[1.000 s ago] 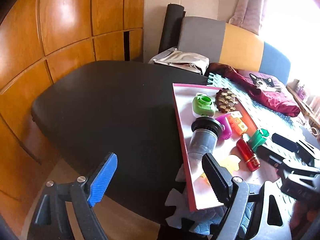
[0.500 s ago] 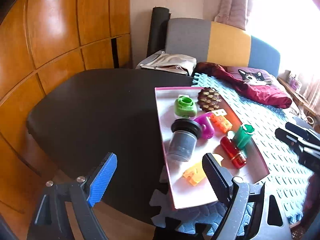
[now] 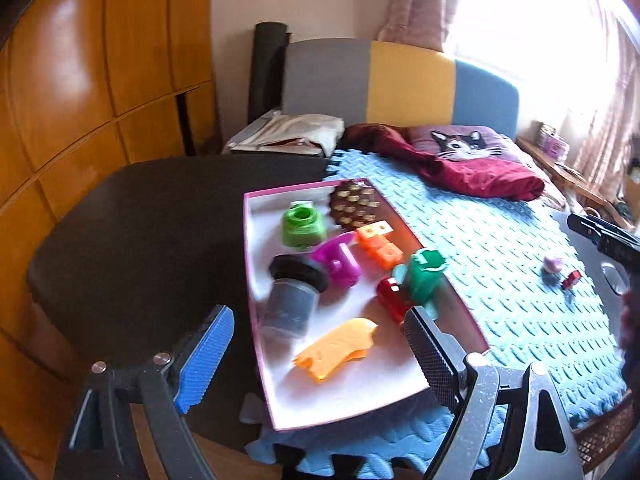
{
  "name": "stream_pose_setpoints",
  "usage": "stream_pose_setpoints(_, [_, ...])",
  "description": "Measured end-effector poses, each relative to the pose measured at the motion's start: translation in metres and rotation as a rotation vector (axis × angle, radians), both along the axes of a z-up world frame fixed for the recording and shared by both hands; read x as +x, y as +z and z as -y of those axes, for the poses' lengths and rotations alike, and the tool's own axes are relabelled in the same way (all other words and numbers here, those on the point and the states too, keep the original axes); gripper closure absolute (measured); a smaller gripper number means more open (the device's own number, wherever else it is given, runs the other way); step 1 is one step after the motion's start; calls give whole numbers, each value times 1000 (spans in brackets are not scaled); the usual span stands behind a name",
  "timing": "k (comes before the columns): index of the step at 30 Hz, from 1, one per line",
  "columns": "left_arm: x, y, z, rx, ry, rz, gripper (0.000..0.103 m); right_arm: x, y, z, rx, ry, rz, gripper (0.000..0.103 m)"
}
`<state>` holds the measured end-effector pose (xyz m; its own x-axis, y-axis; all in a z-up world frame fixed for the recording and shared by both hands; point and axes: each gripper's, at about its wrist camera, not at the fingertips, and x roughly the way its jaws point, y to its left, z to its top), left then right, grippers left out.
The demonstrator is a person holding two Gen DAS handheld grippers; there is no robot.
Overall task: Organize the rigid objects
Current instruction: 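Move the right tool back over the red piece on the mat, then grasp the purple patterned egg with the left tool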
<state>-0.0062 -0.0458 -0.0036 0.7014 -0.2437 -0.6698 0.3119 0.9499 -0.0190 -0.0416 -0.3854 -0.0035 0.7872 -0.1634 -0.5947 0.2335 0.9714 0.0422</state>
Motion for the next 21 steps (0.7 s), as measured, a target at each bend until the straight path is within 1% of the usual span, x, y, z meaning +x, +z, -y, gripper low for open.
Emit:
stream_pose_setpoints(3, [-1,5,14,-4,-46,8,15,-9,-5,34,-13,-110,5,34])
stream_pose_setpoints(5, [-1,9,26,-1,-78,19,15,-16,-11,58,1,-206,10,34])
stream_pose_setpoints(7, [0,11,38,-1,-113,15,15,-23,-13,82,65,-313,27,34])
stream_pose_setpoints(10, [4,13,55,-13,-152,-8,15,-38,-11,108,164,-419,95,34])
stream_pose_setpoints(14, [6,12,87,6,-226,-18,15,-51,-17,130,287,-476,116,34])
stream_pose_setpoints(16, [5,9,102,14,-262,-22,15,-53,-22,139,343,-491,110,34])
stream_pose_setpoints(19, [5,5,125,33,-311,-24,15,-54,-28,143,392,-498,93,34])
stream_pose_setpoints(21, [8,2,140,41,-340,-36,15,-54,-28,140,400,-491,84,34])
